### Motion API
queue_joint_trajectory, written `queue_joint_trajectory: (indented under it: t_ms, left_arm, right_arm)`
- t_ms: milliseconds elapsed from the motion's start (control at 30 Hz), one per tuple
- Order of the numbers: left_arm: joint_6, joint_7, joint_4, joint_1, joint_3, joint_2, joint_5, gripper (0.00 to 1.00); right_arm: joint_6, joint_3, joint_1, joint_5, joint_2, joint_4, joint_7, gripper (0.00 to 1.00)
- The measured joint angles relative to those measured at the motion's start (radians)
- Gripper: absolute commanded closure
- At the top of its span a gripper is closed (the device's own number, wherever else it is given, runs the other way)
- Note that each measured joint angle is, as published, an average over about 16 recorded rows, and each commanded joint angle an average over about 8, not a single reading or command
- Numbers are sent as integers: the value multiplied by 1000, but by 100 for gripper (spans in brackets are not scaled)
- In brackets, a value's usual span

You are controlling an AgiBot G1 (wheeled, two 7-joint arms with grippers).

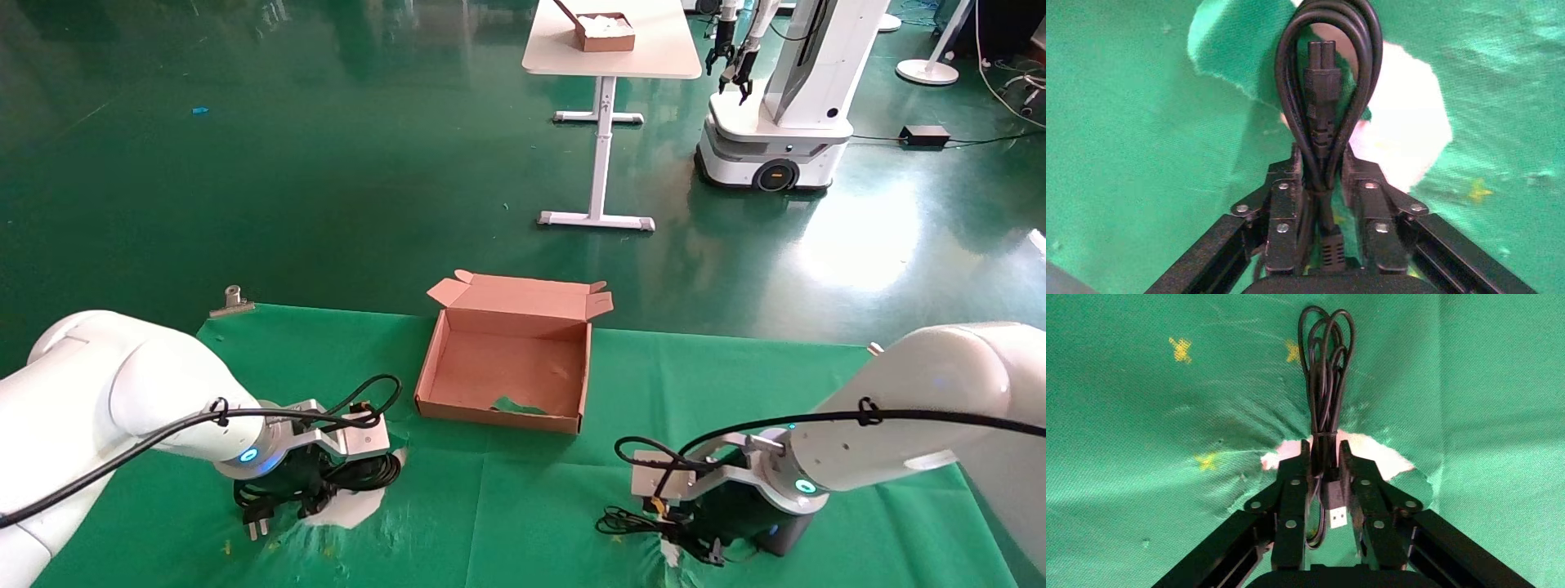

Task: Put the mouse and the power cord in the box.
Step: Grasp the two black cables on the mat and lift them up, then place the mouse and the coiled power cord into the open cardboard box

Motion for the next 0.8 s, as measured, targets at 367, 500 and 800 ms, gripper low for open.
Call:
queue_joint_trajectory:
  t_ms: [367,500,800]
  left_arm:
    - [37,18,-32,-34,-26,-15,-51,100]
    - [63,22,-59,-72,-56,-21,-101,100]
    - [11,58,-73,-159,-119,30,-199,100]
  right_arm:
    - [7,11,28,2,12,-1,-8,100]
    - [12,20,58,1,21,-9,-16,100]
    - [26,51,150,10,45,-49,-38,100]
